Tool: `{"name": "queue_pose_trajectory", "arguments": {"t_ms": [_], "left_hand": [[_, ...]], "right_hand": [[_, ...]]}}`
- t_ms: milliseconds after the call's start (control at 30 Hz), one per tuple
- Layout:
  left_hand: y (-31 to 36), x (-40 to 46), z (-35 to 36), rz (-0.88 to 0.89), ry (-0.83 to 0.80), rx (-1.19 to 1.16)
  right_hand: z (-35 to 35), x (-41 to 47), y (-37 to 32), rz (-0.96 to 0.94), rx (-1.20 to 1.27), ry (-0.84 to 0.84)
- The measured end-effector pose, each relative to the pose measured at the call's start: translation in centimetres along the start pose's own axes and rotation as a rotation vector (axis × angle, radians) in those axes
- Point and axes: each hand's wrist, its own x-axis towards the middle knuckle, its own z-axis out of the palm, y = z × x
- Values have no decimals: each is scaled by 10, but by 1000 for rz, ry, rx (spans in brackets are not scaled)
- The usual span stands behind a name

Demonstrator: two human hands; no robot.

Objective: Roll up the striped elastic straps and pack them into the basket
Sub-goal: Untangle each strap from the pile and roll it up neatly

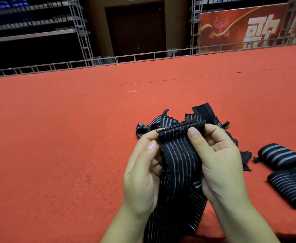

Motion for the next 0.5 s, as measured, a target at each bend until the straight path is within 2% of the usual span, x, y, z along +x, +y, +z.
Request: {"name": "queue_pose_trajectory", "arguments": {"t_ms": [67,167,367,500], "left_hand": [[0,1,-1,27,-30,77],[-3,3,-4,53,34,205],[-2,5,-7,140,101,235],[5,9,-11,127,67,223]], "right_hand": [[-1,-1,1,-10,-20,-21],[-3,-2,5,10,-25,1],[-1,-3,1,53,-38,-27],[-6,3,-5,111,-65,-117]]}}
